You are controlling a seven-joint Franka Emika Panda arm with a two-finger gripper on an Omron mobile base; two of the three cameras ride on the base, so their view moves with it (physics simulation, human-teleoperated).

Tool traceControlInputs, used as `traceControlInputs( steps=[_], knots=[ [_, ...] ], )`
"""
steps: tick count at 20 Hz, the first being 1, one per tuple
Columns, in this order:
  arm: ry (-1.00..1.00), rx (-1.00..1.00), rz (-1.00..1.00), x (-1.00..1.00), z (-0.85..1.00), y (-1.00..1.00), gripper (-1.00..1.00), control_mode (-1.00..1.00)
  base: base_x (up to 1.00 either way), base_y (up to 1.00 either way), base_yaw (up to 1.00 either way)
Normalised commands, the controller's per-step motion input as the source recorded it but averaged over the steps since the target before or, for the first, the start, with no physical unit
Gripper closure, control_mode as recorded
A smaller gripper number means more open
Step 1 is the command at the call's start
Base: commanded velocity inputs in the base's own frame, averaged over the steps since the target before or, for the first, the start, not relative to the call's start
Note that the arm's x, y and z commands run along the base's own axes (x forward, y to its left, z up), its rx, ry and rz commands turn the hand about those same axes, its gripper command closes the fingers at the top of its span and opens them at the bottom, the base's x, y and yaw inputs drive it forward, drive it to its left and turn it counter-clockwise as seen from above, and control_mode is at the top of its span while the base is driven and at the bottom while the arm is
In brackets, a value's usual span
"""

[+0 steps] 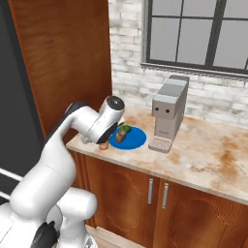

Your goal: Pick the avocado and bread from the counter and place them on the plate. Then pick the jam from the cabinet and place it next to the plate. Lastly close the cabinet door.

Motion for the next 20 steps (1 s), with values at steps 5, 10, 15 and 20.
traceControlInputs(
  steps=[5,10,15,20],
  knots=[
    [0.09,-0.03,-0.39,-0.06,-0.23,0.04,-1.00,-1.00,0.00,0.00,0.00],
    [0.09,-0.04,-0.40,-0.04,-0.37,0.02,-1.00,-1.00,0.00,0.00,0.00],
    [0.03,0.00,-0.39,-0.16,-0.04,0.00,-1.00,-1.00,0.00,0.00,0.00],
    [0.01,0.01,-0.29,-0.19,-0.03,0.00,-1.00,-1.00,0.00,0.00,0.00]
  ],
)
